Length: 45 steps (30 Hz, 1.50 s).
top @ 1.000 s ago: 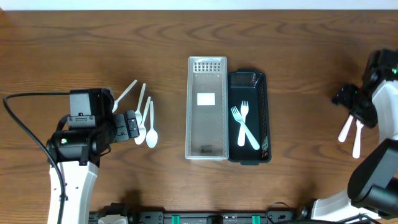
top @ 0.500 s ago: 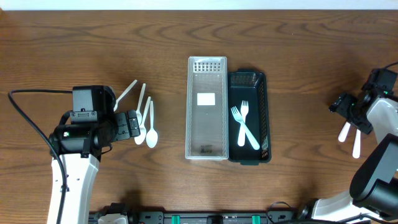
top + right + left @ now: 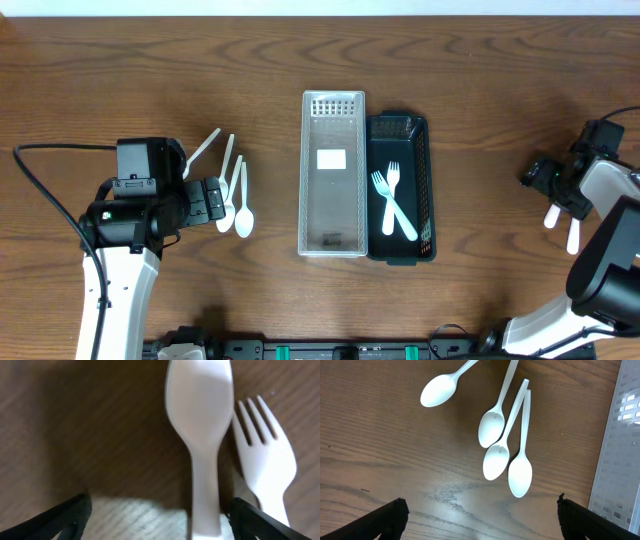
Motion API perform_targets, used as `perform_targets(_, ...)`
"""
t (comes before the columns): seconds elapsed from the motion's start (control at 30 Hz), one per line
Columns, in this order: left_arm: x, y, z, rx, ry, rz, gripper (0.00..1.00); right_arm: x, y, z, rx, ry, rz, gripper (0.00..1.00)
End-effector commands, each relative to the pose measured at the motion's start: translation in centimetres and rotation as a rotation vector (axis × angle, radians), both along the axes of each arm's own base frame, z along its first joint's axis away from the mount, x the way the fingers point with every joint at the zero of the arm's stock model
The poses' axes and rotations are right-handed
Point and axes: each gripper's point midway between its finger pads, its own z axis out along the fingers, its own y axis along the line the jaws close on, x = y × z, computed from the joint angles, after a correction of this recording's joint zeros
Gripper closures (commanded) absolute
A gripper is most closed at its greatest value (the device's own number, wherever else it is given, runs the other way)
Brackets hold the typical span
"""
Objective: Pack container
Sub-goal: 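Move the right gripper right and grasp the white spoon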
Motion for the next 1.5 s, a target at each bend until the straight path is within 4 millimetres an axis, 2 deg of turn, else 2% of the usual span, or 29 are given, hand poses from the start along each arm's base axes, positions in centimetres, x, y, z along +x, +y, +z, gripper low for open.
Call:
perform_targets(0.0, 0.2, -0.1, 0.3, -0.011, -0.005, 0.005, 0.03, -1.2, 0.2, -2.1, 0.017, 0.067, 0.011, 0.08)
perform_targets(0.17, 0.2, -0.1, 0.3, -0.011, -0.005, 0.005, 0.03, -1.4, 0.3, -3.0, 0.027, 0.087, 0.011, 0.11)
perform_targets(0.27, 0.2, -0.1, 0.3, -0.011, -0.005, 0.005, 0.03, -1.4, 0.3, -3.0, 0.027, 0.088, 0.011, 0.21)
perform_targets(0.37, 0.2, -0.1, 0.3, -0.011, -0.005, 0.005, 0.02, -1.4, 0.3, -3.0, 0.027, 0.087, 0.011, 0.39)
perform_targets(0.5, 0.2, -0.1, 0.3, -0.011, -0.005, 0.005, 0.03, -1.4, 0.3, -3.0, 0.027, 0.087, 0.011, 0.47)
perform_targets(0.63, 0.2, -0.1, 0.3, -0.011, -0.005, 0.005, 0.03, -1.4, 0.3, -3.0, 0.027, 0.087, 0.011, 0.62)
perform_targets(0.7, 0.2, -0.1, 0.3, -0.011, -0.005, 0.005, 0.03, -1.4, 0.3, -3.0, 0.028, 0.087, 0.011, 0.65)
perform_targets(0.8, 0.2, -0.1, 0.3, -0.011, -0.005, 0.005, 0.03, -1.4, 0.3, -3.0, 0.027, 0.086, 0.010, 0.80)
perform_targets(0.93, 0.2, -0.1, 0.3, -0.011, -0.005, 0.005, 0.03, -1.4, 0.3, -3.0, 0.027, 0.084, 0.007, 0.88)
perform_targets(1.0, 0.2, -0.1, 0.3, -0.011, -0.005, 0.005, 0.03, -1.3, 0.4, -3.0, 0.033, 0.080, 0.010, 0.98)
perform_targets(1.1, 0.2, -0.1, 0.3, -0.011, -0.005, 0.005, 0.03, -0.9, 1.0, -2.8, 0.065, 0.063, 0.019, 0.99)
perform_targets(1.2, 0.2, -0.1, 0.3, -0.011, -0.005, 0.005, 0.03, -0.4, 1.3, -1.8, 0.071, 0.051, 0.029, 0.99)
perform_targets(1.3, 0.2, -0.1, 0.3, -0.011, -0.005, 0.005, 0.03, 0.8, 2.0, 0.5, 0.057, 0.024, 0.062, 0.99)
perform_targets(1.47, 0.2, -0.1, 0.3, -0.011, -0.005, 0.005, 0.03, 3.6, 4.9, 7.1, 0.017, -0.065, 0.162, 0.99)
